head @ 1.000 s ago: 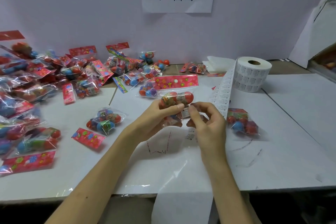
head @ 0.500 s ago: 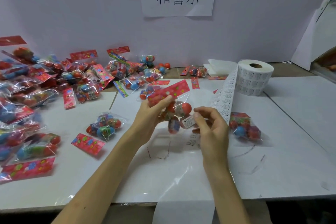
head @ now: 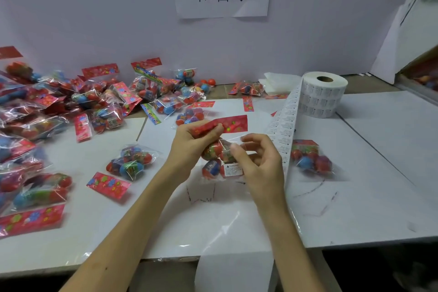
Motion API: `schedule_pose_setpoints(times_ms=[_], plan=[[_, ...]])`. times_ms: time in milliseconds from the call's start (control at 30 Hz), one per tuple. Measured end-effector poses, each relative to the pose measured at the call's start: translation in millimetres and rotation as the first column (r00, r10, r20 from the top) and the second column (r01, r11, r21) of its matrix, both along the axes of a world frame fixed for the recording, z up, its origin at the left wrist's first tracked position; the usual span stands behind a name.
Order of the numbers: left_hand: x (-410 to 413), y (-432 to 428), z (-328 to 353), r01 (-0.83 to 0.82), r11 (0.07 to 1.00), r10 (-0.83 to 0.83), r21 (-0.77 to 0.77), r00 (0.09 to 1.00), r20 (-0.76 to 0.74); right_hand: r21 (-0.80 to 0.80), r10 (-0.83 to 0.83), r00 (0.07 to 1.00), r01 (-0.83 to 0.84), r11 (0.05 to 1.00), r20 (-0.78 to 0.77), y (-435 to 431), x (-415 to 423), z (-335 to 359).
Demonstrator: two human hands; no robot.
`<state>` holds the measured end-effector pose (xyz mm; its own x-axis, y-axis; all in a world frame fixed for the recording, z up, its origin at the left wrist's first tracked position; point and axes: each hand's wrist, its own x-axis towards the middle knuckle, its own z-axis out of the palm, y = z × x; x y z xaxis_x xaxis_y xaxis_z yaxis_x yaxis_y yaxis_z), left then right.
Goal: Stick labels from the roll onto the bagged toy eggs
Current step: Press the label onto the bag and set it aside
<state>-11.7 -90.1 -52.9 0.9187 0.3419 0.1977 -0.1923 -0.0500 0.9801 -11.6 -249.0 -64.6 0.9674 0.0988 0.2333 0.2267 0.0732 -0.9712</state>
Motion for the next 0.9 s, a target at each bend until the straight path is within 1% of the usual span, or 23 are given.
schedule_pose_setpoints(times_ms=[100,200,300,367,467,567,633,733,833,900], plan=[[-1.5,-1.8,1.5,0.023,1.0,-0.023,-0.006,1.0,0.006,0.049,0.013,1.0,-0.012,0.999,-0.028,-1.7,-1.4,2.1],[-2.6,-3.7,4.3,0.08,0.997,-0.08,0.012,0.995,-0.059,0.066,0.015,1.0,-0.016,0.998,0.024,-3.8,-3.1,2.1],[-4.3,-1.5,7.4,0.208,0.978,-0.206,0.004,0.971,-0.12,0.081,-0.025,0.997,0.02,0.997,0.07,-5.6,-4.0,0.3],[-5.4,-1.6,7.3,0.293,0.956,-0.288,0.017,0.947,-0.14,0.133,-0.061,0.996,0.052,0.99,0.065,-7.3,-2.5,-0.2],[-5.0,-2.1,5.4,0.308,0.951,-0.302,0.032,0.944,-0.13,0.203,-0.077,0.996,0.067,0.977,0.041,-8.1,-1.4,-3.8],[-6.0,-1.8,8.1,0.3,0.953,-0.294,0.042,0.949,-0.113,0.201,-0.055,0.997,0.045,0.979,0.048,-9.1,-5.0,-6.6],[-6.0,-0.3,8.9,0.302,0.952,-0.297,0.051,0.95,-0.099,0.138,-0.024,0.998,0.017,0.99,0.053,-12.4,-5.3,-4.3],[-5.3,4.1,6.4,0.35,0.935,-0.344,0.056,0.934,-0.101,-0.057,0.114,0.991,-0.11,0.992,0.07,-23.2,4.8,8.4],[-3.3,5.4,-0.7,0.413,0.91,-0.406,0.039,0.906,-0.117,-0.271,0.287,0.958,-0.273,0.923,0.013,-38.0,24.8,28.8],[4.2,5.6,-9.1,0.373,0.928,-0.369,0.011,0.922,-0.119,-0.4,0.392,0.92,-0.364,0.841,-0.014,-48.8,39.8,43.4]])
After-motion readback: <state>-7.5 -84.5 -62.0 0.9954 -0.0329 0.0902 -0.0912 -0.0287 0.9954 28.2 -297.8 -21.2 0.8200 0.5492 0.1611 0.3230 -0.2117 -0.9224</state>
